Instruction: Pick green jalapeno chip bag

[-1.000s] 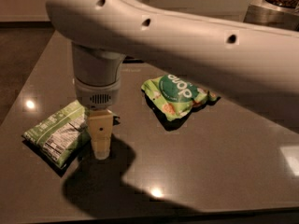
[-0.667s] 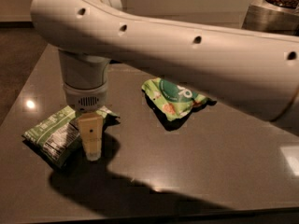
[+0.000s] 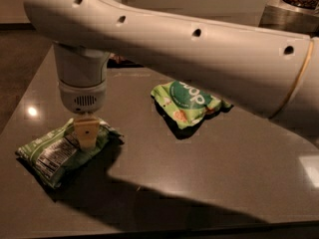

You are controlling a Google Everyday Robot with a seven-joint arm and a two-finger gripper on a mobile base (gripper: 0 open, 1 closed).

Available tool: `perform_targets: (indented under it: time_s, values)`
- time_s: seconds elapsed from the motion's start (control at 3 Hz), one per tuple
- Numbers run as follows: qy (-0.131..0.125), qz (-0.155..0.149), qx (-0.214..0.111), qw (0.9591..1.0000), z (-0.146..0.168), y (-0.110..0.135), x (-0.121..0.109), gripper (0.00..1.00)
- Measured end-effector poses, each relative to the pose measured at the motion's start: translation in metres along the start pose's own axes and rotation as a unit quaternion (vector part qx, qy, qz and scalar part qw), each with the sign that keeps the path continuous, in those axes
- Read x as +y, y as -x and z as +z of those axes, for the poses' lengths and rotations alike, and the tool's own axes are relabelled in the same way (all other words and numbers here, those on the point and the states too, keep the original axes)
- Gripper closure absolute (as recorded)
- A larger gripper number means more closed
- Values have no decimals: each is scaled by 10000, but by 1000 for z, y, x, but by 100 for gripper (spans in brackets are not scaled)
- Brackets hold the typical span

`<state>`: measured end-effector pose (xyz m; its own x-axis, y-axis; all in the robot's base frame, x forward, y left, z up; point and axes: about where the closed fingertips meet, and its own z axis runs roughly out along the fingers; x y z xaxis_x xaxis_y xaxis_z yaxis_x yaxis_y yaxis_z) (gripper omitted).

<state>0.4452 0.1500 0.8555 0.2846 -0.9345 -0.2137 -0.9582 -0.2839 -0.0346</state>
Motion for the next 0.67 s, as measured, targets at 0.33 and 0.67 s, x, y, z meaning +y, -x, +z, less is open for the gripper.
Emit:
perform_targets:
  time_s: [0.33,0.67]
  values:
    - [-186,46,-284,9994,-44,-4,-7,72]
    - [-425,90,-565,9975,-91,-13,-16,95]
